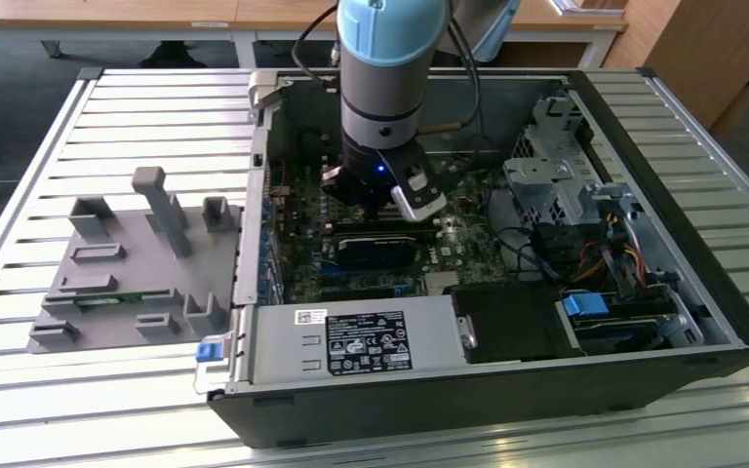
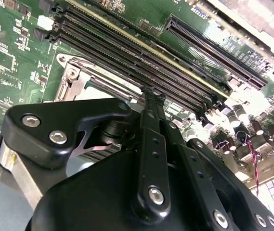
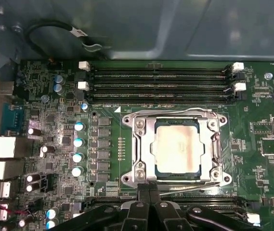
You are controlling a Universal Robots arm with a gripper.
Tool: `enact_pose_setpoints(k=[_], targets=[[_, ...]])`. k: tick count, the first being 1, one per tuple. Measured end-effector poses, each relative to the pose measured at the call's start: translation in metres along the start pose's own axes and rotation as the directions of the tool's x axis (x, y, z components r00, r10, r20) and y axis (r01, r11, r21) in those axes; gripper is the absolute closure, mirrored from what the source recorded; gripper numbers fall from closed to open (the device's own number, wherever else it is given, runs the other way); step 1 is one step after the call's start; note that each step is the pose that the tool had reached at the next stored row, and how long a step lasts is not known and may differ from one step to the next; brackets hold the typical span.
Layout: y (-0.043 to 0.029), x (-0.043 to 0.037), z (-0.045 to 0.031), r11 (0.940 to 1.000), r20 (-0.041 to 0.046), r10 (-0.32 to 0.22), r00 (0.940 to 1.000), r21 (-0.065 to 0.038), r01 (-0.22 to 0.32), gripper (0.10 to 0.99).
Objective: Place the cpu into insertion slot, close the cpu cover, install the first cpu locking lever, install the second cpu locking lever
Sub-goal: 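Install the second cpu locking lever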
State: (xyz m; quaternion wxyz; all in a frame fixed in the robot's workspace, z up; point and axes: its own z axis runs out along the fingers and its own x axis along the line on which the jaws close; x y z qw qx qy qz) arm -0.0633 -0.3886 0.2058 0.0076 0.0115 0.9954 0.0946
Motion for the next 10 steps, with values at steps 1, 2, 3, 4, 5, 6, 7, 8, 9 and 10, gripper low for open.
enact_pose_setpoints(k=[1,2,3,4,5,6,7,8,9,10], targets=[[-0.0008,0.0001,0.0001,1.0000,0.0000,0.000,1.0000,-0.004,0.000,0.973],[-0.0019,0.0005,-0.0001,1.0000,0.0000,0.000,1.0000,-0.007,0.000,0.973],[-0.0032,0.0010,-0.0003,1.0000,0.0000,0.000,1.0000,-0.010,0.000,0.973],[-0.0044,0.0019,-0.0005,0.9999,0.0000,0.000,1.0000,-0.012,0.000,0.973],[-0.0054,0.0026,-0.0007,0.9999,0.0000,0.001,1.0000,-0.013,-0.001,0.973],[-0.0064,0.0032,-0.0009,0.9999,-0.0001,0.000,1.0000,-0.013,0.000,0.973],[-0.0073,0.0039,-0.0010,0.9999,-0.0001,0.000,1.0000,-0.014,0.000,0.973],[-0.0082,0.0047,-0.0012,0.9999,-0.0002,0.000,1.0000,-0.015,-0.001,0.973],[-0.0089,0.0054,-0.0013,0.9999,-0.0002,0.000,1.0000,-0.017,-0.001,0.973],[-0.0096,0.0061,-0.0014,0.9998,-0.0003,0.001,1.0000,-0.019,-0.001,0.973]])
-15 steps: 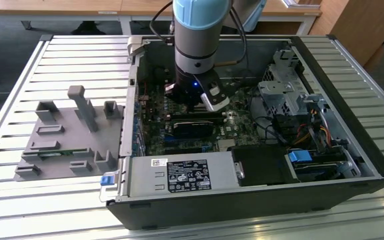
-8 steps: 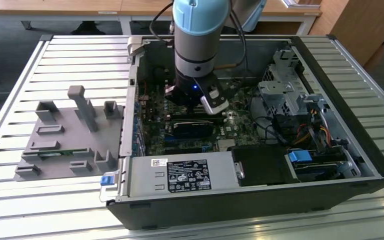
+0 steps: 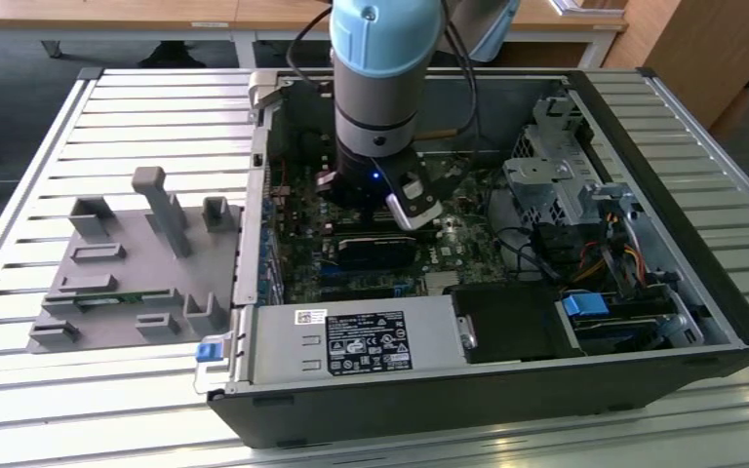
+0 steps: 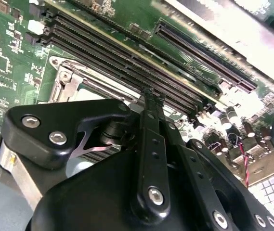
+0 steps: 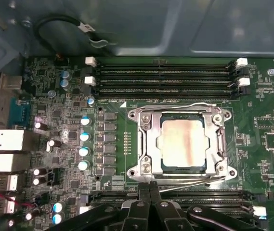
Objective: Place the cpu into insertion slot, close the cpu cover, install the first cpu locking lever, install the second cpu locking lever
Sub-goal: 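Install the second cpu locking lever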
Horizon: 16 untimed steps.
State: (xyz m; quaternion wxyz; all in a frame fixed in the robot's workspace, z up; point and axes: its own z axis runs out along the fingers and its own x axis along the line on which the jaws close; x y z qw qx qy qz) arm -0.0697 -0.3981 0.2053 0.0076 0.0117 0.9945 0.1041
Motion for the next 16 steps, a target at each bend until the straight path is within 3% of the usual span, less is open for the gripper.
enact_pose_setpoints(k=[7,12,16], targets=[[-0.0016,0.0022,0.0011,0.9999,-0.0002,0.000,1.0000,-0.015,0.000,0.973],[-0.0021,0.0030,0.0031,0.9998,-0.0004,0.000,1.0000,-0.021,0.000,0.973],[-0.0026,0.0035,0.0052,0.9995,-0.0007,0.001,1.0000,-0.032,-0.001,0.973]])
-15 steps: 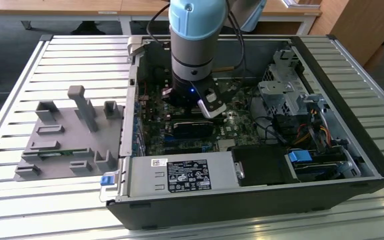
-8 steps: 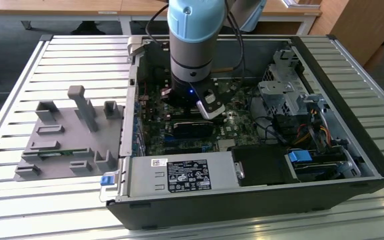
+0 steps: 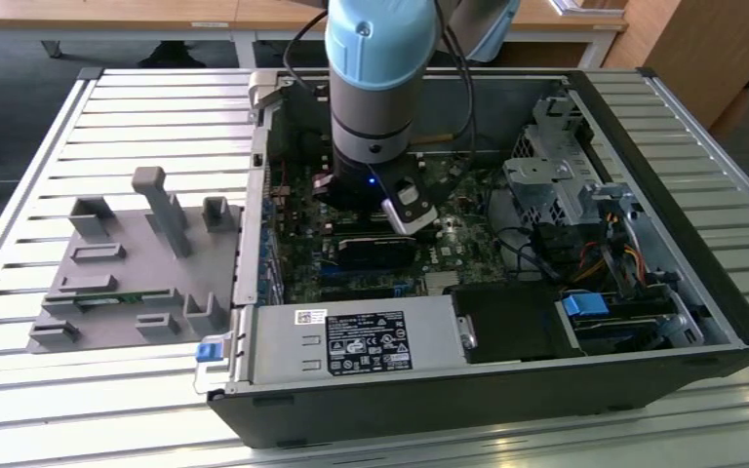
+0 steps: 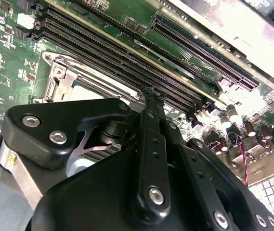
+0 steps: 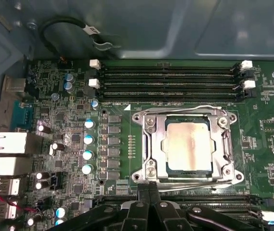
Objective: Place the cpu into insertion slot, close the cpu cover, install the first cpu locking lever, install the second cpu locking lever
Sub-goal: 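Install the second cpu locking lever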
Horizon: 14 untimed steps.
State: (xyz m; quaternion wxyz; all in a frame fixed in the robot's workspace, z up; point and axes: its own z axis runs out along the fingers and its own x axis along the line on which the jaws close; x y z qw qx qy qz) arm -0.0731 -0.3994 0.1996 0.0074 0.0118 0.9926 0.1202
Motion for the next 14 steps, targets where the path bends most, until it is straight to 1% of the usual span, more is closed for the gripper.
enact_pose_setpoints(k=[8,10,14], targets=[[-0.0011,0.0017,0.0042,0.9997,-0.0005,0.000,1.0000,-0.026,0.000,0.973],[-0.0012,0.0026,0.0051,0.9995,-0.0004,0.000,1.0000,-0.030,0.000,0.973],[-0.0015,0.0039,0.0064,0.9994,-0.0007,0.000,1.0000,-0.035,0.000,0.973]])
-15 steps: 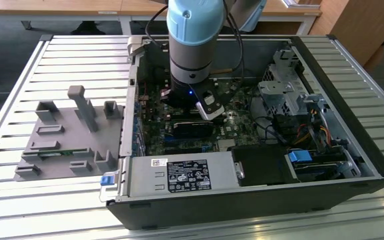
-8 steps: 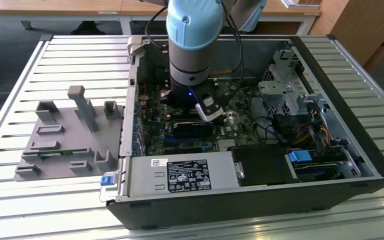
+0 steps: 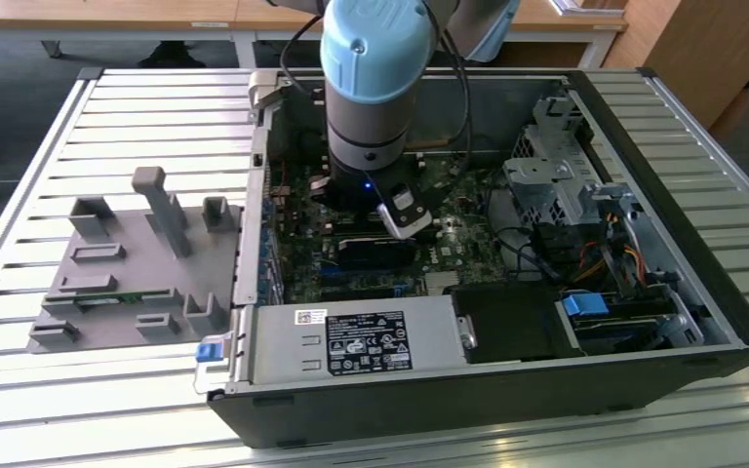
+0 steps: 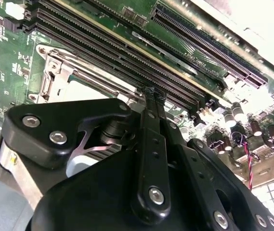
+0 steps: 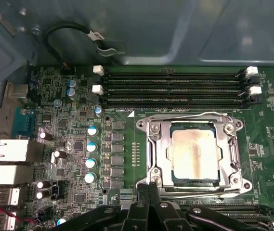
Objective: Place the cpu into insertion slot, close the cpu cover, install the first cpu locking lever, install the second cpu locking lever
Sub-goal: 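Install the second cpu locking lever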
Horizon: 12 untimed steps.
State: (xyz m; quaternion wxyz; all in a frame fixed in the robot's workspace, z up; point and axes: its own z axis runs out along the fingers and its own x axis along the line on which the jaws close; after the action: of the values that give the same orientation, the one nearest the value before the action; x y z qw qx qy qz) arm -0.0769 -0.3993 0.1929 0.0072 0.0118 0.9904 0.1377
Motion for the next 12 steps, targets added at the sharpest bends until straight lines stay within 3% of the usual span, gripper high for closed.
enact_pose_setpoints(k=[12], targets=[[0.0005,0.0029,0.0035,1.0000,-0.0002,0.000,1.0000,-0.006,0.000,0.973]])
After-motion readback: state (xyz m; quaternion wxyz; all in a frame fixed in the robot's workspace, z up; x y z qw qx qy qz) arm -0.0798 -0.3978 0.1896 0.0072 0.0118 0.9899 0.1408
